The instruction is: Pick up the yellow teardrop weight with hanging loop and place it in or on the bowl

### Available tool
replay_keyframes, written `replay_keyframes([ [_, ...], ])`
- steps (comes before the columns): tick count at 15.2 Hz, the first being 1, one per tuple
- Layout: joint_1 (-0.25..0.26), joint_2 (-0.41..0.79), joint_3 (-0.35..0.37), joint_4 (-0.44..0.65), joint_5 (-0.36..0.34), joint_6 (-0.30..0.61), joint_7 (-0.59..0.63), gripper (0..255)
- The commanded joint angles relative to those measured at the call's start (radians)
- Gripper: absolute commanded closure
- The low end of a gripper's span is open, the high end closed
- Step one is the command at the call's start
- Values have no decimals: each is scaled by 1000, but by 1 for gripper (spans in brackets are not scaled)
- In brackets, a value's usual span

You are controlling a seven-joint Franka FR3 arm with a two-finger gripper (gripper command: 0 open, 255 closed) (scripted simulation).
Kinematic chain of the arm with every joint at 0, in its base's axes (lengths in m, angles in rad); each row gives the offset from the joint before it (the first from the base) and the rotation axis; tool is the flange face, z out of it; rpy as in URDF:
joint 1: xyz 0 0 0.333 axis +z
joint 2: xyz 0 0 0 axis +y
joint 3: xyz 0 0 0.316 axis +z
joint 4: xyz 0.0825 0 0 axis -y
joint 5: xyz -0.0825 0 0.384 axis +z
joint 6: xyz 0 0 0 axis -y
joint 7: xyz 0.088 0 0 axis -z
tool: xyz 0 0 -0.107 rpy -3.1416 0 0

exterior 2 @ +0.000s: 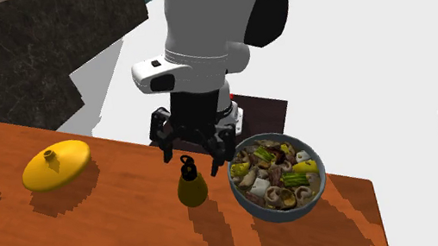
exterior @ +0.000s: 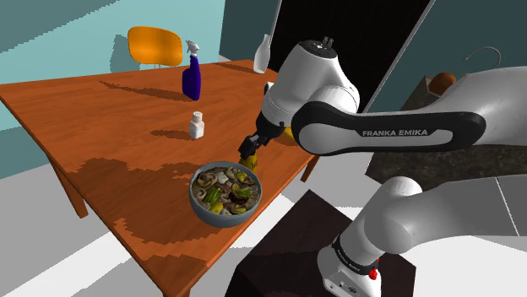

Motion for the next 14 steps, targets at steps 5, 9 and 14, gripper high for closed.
replay_keyframes([
  [5,0,0,0,0,0,0,0,255],
  [9,0,0,0,0,0,0,0,255],
  [14,0,-17,-12,43,-2,-59,-10,255],
])
